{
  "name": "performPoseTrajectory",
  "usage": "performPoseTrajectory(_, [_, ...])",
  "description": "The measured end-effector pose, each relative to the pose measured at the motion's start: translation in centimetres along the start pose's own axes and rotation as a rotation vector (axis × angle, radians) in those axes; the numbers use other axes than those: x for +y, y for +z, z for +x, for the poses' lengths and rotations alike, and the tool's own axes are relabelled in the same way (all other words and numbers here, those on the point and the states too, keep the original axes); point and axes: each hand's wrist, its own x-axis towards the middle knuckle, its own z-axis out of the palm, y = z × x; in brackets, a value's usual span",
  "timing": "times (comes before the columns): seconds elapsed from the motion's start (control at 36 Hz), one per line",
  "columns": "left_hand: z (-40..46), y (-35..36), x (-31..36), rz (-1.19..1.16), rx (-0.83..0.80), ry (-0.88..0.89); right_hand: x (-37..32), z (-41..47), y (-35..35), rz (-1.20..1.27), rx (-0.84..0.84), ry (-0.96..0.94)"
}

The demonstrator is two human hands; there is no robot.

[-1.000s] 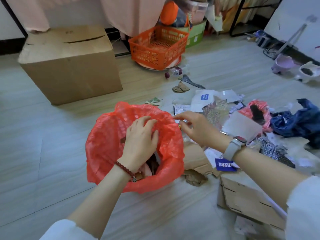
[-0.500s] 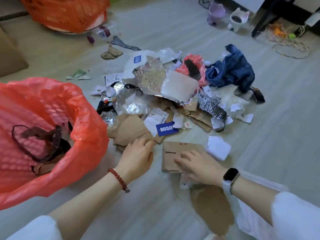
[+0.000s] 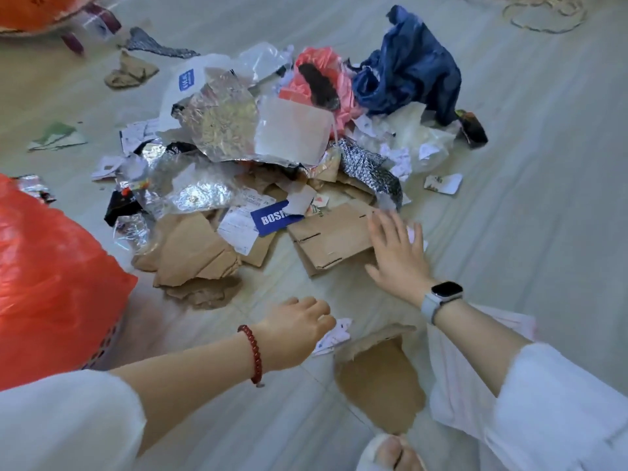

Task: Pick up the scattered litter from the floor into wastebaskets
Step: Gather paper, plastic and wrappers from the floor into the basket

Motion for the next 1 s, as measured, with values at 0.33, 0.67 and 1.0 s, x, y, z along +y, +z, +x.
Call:
performPoseTrajectory(0.33, [1.0,7.2,2.2,-0.091,0.087,-0.133,4.8,-1.3,3.9,0.397,-0.033,0.259])
performPoseTrajectory(0.67, [1.7,5.3,1.1,-0.461,0.106,-0.478,5.9,-3.9,2.5,0.206,-0.341,0.142])
performPoseTrajectory(1.0, [2.4,3.0,0.3,-0.261,0.39,-0.291,5.0,-7.9,6.1,0.489,-0.307,0.228])
